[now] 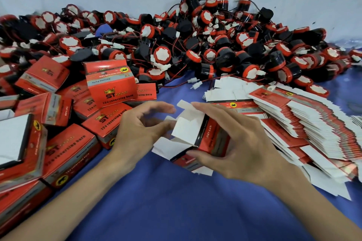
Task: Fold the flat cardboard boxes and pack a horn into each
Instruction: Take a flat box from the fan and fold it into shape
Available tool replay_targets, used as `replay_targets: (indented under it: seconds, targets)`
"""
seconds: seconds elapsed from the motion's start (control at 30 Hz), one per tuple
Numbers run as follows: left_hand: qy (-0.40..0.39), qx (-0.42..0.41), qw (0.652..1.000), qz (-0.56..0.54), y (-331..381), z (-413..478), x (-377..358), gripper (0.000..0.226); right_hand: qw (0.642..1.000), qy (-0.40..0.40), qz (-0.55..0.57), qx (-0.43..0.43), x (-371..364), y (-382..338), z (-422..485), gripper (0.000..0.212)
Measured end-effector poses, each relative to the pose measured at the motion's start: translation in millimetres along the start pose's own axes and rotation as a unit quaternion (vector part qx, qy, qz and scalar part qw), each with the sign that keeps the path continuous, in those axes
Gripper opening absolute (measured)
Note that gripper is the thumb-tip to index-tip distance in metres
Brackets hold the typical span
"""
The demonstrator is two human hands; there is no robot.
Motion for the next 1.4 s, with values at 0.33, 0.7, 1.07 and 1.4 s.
replay_targets:
  seconds: [0.33, 0.7, 1.07, 1.4]
  targets:
    - [0.009, -0.047, 0.991, -0.121, 20.0, -9.4, -36.5, 0.106, 0.956, 0.099, 0.188, -0.201, 9.2, 51.9, -1.3, 0.026]
    - [0.071, 0.026, 0.968, -0.24, 26.3, -10.8, -13.0, 0.058, 0.995, 0.014, 0.077, -0.055, -5.9, -13.8, 4.2, 0.079]
    - [0.043, -0.207, 0.976, 0.054, 78.6, -31.1, -19.4, 0.029, 0.881, 0.038, 0.425, -0.204, -10.4, 14.6, -5.2, 0.039]
    - [0.102, -0.15, 0.977, -0.116, 60.6, -30.2, -11.2, 0.024, 0.807, 0.033, 0.53, -0.259, -30.7, 25.4, -13.6, 0.028]
Point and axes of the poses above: each hand's wrist, its own z-axis towards the middle knuckle, its own x-axis out of the back of the hand, y = z × x, the point moved 10 cm from there along z, towards the middle knuckle, and after that the axes turned 9 degrees about -x, right-handed, at the moved point
